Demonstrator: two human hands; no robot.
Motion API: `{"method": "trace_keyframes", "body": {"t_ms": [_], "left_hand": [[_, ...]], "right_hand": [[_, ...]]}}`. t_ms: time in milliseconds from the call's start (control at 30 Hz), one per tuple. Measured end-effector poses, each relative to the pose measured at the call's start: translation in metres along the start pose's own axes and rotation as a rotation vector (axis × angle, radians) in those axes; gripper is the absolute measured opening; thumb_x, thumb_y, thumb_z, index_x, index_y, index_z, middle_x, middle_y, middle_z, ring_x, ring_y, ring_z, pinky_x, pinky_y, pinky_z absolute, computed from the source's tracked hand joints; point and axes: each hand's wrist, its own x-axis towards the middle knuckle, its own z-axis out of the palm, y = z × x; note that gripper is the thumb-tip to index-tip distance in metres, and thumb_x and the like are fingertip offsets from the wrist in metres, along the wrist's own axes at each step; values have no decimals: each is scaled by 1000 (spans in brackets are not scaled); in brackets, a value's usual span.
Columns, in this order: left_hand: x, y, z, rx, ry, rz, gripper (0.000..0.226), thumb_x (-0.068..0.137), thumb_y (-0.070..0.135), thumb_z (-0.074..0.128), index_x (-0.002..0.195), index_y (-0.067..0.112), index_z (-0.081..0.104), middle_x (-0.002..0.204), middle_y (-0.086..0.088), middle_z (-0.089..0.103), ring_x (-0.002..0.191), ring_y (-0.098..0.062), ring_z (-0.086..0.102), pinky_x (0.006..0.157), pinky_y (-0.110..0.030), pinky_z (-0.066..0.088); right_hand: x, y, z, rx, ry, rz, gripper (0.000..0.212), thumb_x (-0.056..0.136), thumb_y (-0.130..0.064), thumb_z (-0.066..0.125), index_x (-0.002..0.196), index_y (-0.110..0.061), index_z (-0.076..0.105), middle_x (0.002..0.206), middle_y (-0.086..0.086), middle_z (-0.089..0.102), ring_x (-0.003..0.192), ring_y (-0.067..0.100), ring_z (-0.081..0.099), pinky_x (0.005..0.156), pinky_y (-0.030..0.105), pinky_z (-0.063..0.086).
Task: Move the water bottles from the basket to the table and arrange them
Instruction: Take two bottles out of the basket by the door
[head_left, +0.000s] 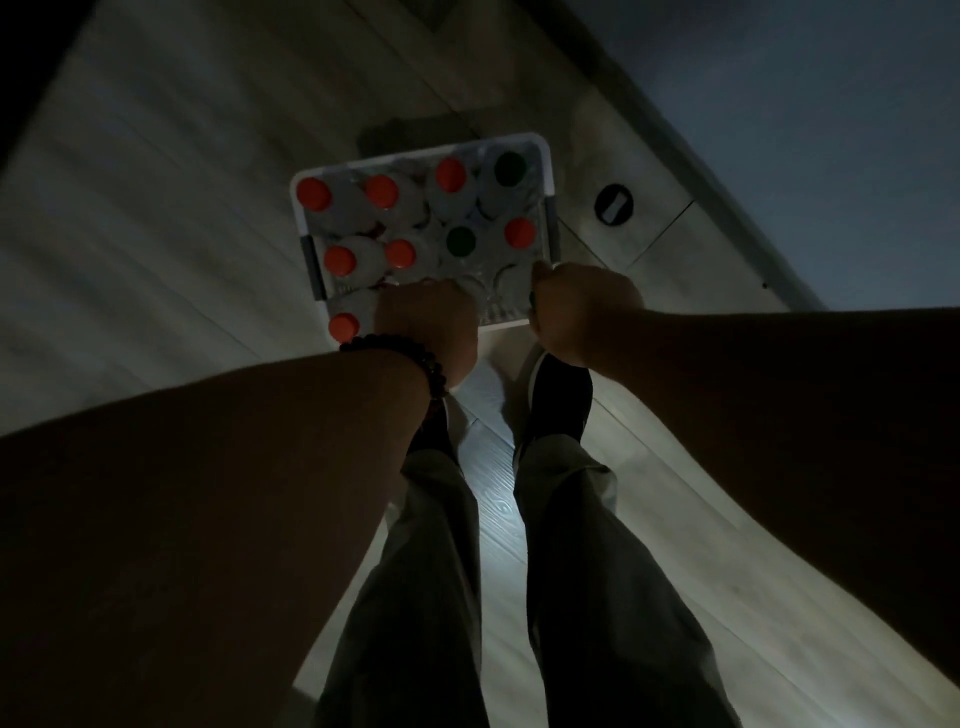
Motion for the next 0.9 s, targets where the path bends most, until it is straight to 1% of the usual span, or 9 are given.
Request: {"method": "trace_keyframes", "body": {"t_ms": [67, 133, 267, 367, 467, 567, 633, 767, 900], "left_hand": [[-15, -5, -8, -18, -37, 33, 36, 106, 27, 48, 134, 7, 60, 134, -15, 64, 125, -35, 60, 98, -41, 46], [-37, -10, -18, -22, -22, 71, 42, 110, 27, 42, 146, 7, 49, 151, -16, 51, 141, -35, 45, 114, -44, 33], [-89, -22, -54, -38, 92, 79, 32, 105, 26, 50, 133, 11, 59, 136, -11, 64, 129, -34, 57, 104, -43, 44], [-133, -34, -85, -88, 63, 59, 27, 102, 26, 56, 123, 11, 64, 126, -10, 69, 121, -34, 61, 101, -43, 49], [-185, -41, -124, -44, 2, 107, 31, 104, 26, 53, 129, 12, 64, 132, -10, 66, 122, -33, 61, 103, -43, 47], [-235, -47, -169, 8, -25, 131, 39, 106, 25, 50, 141, 9, 56, 145, -15, 57, 133, -37, 53, 110, -48, 40], [-262, -54, -191, 5, 6, 136, 38, 104, 25, 51, 138, 8, 59, 142, -16, 58, 129, -38, 56, 107, -48, 43], [-304, -66, -227, -59, 41, 140, 36, 104, 29, 51, 133, 10, 62, 136, -13, 63, 122, -35, 60, 102, -46, 48], [-344, -72, -260, -138, 135, 95, 48, 102, 42, 54, 141, 13, 57, 141, -12, 59, 127, -35, 57, 100, -43, 48]], "right_hand": [[-12, 2, -10, 40, -13, -43, 30, 103, -29, 53, 126, -9, 57, 107, 12, 65, 81, 24, 55, 67, 33, 40], [-30, 4, -24, 86, 37, -74, 27, 102, -29, 55, 121, -11, 58, 103, 10, 65, 79, 21, 53, 68, 33, 42], [-77, 2, -61, 96, 69, -56, 24, 100, -30, 58, 116, -13, 61, 90, 1, 60, 76, 19, 58, 67, 35, 50], [-123, -8, -95, 104, 48, 19, 19, 101, -27, 57, 115, -15, 60, 79, -3, 54, 67, 11, 55, 61, 29, 47], [-174, -18, -136, 92, 8, 57, 10, 102, -25, 55, 105, -16, 58, 77, -2, 53, 63, 12, 52, 52, 26, 37], [-222, -25, -183, 54, 2, 71, 8, 101, -22, 55, 96, -16, 56, 77, 1, 55, 63, 15, 54, 50, 27, 38], [-249, -29, -211, 50, 19, 75, 10, 102, -21, 54, 93, -15, 54, 77, 1, 54, 63, 15, 53, 48, 28, 37], [-295, -37, -249, 116, 70, 109, 16, 102, -24, 53, 100, -10, 60, 78, 1, 56, 66, 16, 57, 55, 31, 47], [-340, -49, -286, 227, 170, 102, 26, 101, -32, 55, 118, -13, 61, 96, 4, 64, 80, 21, 64, 70, 38, 59]]}}
